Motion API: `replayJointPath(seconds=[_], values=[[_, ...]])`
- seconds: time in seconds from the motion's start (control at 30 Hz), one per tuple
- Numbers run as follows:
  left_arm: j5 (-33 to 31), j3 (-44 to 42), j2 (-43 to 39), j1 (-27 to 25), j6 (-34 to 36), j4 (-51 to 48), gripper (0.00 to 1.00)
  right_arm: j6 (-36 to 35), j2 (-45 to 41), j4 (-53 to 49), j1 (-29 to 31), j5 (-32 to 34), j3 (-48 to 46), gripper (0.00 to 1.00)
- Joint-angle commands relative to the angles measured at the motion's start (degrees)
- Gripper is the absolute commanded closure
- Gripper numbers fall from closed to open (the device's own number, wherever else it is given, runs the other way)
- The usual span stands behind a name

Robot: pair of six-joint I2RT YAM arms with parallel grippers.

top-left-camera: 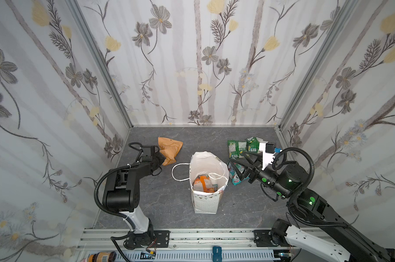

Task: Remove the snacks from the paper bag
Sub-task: 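Carry the orange paper bag with the left gripper onto the table and release it, then raise the left gripper off the paper bag while the right gripper approaches the white bag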

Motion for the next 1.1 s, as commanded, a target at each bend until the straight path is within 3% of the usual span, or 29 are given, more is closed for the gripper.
replayJointPath(seconds=[0.0, 0.2, 0.37, 0.47, 0.73, 0.9, 1.07], values=[[-1.55, -0.84, -0.2, 0.1, 1.35, -1.6, 0.79, 1.35, -0.53, 1.44, 0.02, -0.46, -0.55, 0.0], [-1.61, -1.9, -2.0, 0.1, 2.33, -2.83, 0.54, 2.8, -1.2, 1.02, 0.01, -0.71, -1.01, 0.0], [-3.55, -2.61, -5.25, 0.1, 2.6, -5.69, 0.18, 3.75, -1.4, 0.67, 0.02, -0.71, 0.09, 0.0], [-5.1, -3.5, -7.77, 0.1, 2.95, -7.53, 0.02, 4.04, -1.28, 0.47, 0.02, -0.85, 1.29, 0.0], [-4.53, -5.12, -19.93, 0.11, 4.36, -11.8, 0.0, 4.35, 0.34, -1.21, 0.01, -1.94, 4.92, 0.0], [2.92, -5.28, -32.54, -0.07, 4.45, -14.91, 0.0, 3.48, 3.23, -4.35, -0.03, -4.39, 8.45, 0.0], [10.43, -1.19, -42.94, -1.19, 6.5, -21.86, 0.0, 0.03, 8.45, -8.17, 0.0, -11.06, 13.05, 0.0]])
